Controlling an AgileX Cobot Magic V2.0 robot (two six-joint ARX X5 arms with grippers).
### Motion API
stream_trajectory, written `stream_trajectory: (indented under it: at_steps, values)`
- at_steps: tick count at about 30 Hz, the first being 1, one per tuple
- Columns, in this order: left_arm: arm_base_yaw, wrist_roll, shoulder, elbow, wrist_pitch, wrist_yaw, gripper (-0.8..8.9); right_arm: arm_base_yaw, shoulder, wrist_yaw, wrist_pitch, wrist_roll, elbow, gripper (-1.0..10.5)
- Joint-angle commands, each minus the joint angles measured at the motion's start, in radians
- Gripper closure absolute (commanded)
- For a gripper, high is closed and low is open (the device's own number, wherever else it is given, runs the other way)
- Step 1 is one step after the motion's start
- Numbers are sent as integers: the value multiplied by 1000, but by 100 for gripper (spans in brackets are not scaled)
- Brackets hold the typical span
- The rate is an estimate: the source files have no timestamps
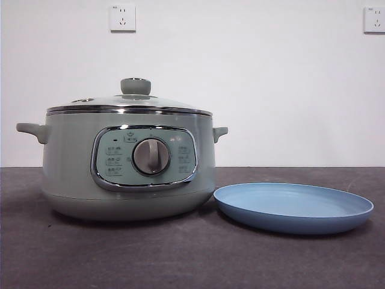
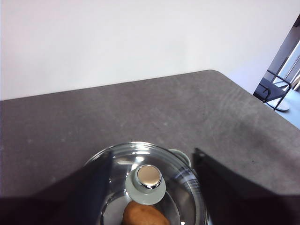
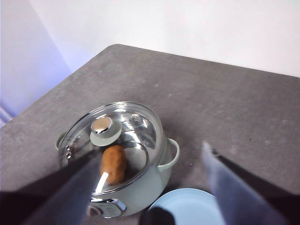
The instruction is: Take the potato out from the steamer,put the potato on the plate,close the lid
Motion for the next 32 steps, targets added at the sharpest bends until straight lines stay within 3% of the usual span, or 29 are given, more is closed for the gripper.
stream_trajectory:
  at_steps: [1,8,14,25,32]
  values:
    - [-29,7,29,2,12,0,328,2,-3,0,8,-1,4,285]
    - [-126,-14,135,3,74,-11,328,2,-3,0,8,1,4,286]
    - [-216,-14,227,3,133,-163,328,2,-3,3,8,8,4,286]
    - [-310,4,386,3,153,-351,347,2,-3,4,8,19,4,289]
    - [-327,20,488,3,134,-365,347,2,-2,4,8,19,4,289]
